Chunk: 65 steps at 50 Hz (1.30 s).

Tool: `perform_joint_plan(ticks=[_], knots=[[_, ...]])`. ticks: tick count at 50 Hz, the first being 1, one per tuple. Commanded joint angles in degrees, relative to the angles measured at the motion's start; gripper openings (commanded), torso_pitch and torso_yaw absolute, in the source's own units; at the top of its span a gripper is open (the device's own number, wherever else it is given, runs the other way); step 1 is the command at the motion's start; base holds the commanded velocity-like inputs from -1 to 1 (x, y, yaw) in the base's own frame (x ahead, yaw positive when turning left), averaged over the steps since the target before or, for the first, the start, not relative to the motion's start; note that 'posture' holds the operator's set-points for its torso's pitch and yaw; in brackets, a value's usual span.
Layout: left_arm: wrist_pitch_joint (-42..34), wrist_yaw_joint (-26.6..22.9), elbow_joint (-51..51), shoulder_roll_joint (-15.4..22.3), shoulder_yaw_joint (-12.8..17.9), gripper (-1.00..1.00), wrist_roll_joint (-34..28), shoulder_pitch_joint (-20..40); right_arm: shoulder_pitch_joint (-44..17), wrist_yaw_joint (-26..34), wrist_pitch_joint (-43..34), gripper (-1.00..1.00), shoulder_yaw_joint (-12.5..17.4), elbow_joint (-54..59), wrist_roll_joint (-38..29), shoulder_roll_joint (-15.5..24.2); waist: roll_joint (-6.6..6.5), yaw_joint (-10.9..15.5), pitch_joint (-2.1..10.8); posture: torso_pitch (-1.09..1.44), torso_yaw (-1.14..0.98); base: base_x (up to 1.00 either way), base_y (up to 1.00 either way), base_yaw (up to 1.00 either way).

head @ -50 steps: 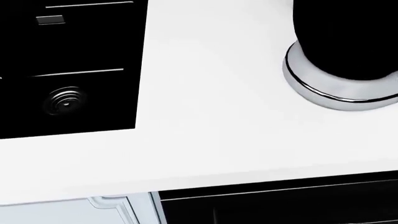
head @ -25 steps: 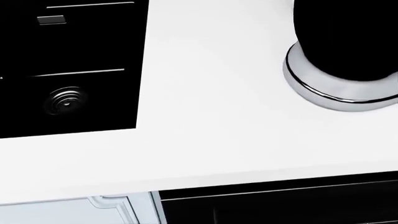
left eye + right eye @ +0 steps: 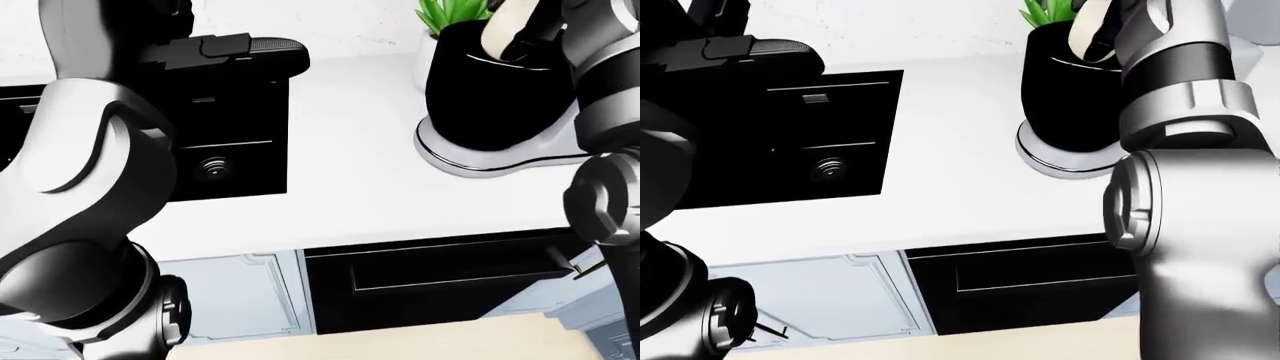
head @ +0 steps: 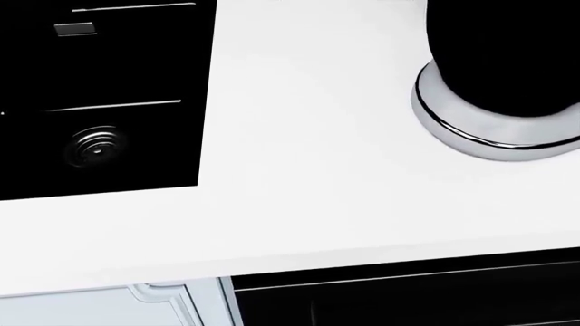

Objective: Place the cheese in the stand mixer bowl.

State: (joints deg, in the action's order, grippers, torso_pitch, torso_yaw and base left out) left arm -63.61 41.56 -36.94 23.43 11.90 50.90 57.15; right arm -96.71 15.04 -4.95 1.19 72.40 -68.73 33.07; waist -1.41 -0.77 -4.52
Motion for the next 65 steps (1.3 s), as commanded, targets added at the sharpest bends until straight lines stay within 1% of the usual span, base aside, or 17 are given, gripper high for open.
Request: perform_joint_plan(ticks=[1, 26, 27, 28, 29, 51, 55, 57, 59, 60, 64, 65], knots=[[1.51, -0.24, -0.45, 0.56, 0.72, 1.00, -0.50, 1.55, -2.27, -1.16, 0.42, -1.00, 0.05, -2.24, -0.16, 0.44, 0.24, 0.00, 1.77, 0.00, 0.00, 0.00, 0.00, 0.00], [1.05, 0.13, -0.82, 0.42, 0.77, 1.00, -0.22, 1.73, -4.01, -1.54, 0.28, -1.00, -0.10, -2.18, -0.92, 0.23, 0.26, 0.01, 1.71, 0.00, 0.00, 0.00, 0.00, 0.00], [1.12, 0.04, -0.77, 0.47, 0.78, 1.00, -0.24, 1.69, -4.00, -1.35, 0.14, -0.96, -0.07, -2.24, -0.91, 0.22, 0.26, 0.01, 1.71, 0.00, 0.00, 0.00, 0.00, 0.00], [1.24, -0.06, -0.69, 0.53, 0.82, 1.00, -0.30, 1.63, -3.91, -1.27, 0.02, 0.56, 0.01, -2.25, -0.84, 0.22, 0.27, 0.02, 1.71, 0.00, 0.00, 0.00, 0.00, 0.00], [1.35, -0.17, -0.63, 0.58, 0.82, 1.00, -0.35, 1.57, -3.86, -0.88, 0.03, 1.00, 0.10, -2.19, -0.70, 0.22, 0.27, 0.02, 1.69, 0.00, 0.00, 0.00, 0.00, 0.00], [1.70, -0.58, -0.50, 0.50, 0.68, 1.00, -0.79, 1.40, -4.22, -1.45, 0.24, 1.00, 0.24, -2.56, -0.14, 0.21, 0.23, 0.02, 1.71, 0.00, 0.00, 0.00, 0.00, 0.00], [1.63, -0.50, -0.56, 0.39, 0.61, 1.00, -0.86, 1.46, -5.60, -3.34, 1.30, 1.00, 1.67, -3.20, 2.17, 0.34, 0.19, 0.05, 1.69, 0.00, 0.00, 0.00, 0.00, 0.00], [1.45, -0.35, -0.67, 0.31, 0.68, 1.00, -0.78, 1.57, -6.72, -4.17, 1.46, 1.00, 3.26, -3.66, 4.90, 0.28, 0.15, 0.06, 1.64, 0.00, 0.00, 0.00, 0.00, 0.00], [1.24, -0.19, -0.80, 0.33, 0.83, 1.00, -0.57, 1.66, -7.28, -4.74, 2.14, 1.00, 3.02, -4.00, 5.86, 0.52, 0.12, 0.05, 1.58, 0.00, 0.00, 0.00, 0.00, 0.00], [1.28, -0.17, -0.79, 0.35, 0.86, 1.00, -0.57, 1.65, -7.37, -4.98, 2.23, 1.00, 2.44, -4.16, 5.71, 0.61, 0.11, 0.05, 1.53, 0.00, 0.00, 0.00, 0.00, 0.00], [1.08, 0.10, -0.93, 0.35, 0.93, 1.00, -0.31, 1.76, -8.78, -6.66, 2.76, 1.00, 4.04, -4.95, 9.72, 0.49, 0.17, -0.01, 1.42, 0.00, 0.00, 0.00, 0.00, 0.00], [1.02, 0.21, -0.98, 0.37, 0.98, 1.00, -0.21, 1.78, -9.19, -7.04, 2.84, 1.00, 3.99, -5.07, 10.34, 0.57, 0.20, -0.03, 1.42, 0.00, 0.00, 0.00, 0.00, 0.00]])
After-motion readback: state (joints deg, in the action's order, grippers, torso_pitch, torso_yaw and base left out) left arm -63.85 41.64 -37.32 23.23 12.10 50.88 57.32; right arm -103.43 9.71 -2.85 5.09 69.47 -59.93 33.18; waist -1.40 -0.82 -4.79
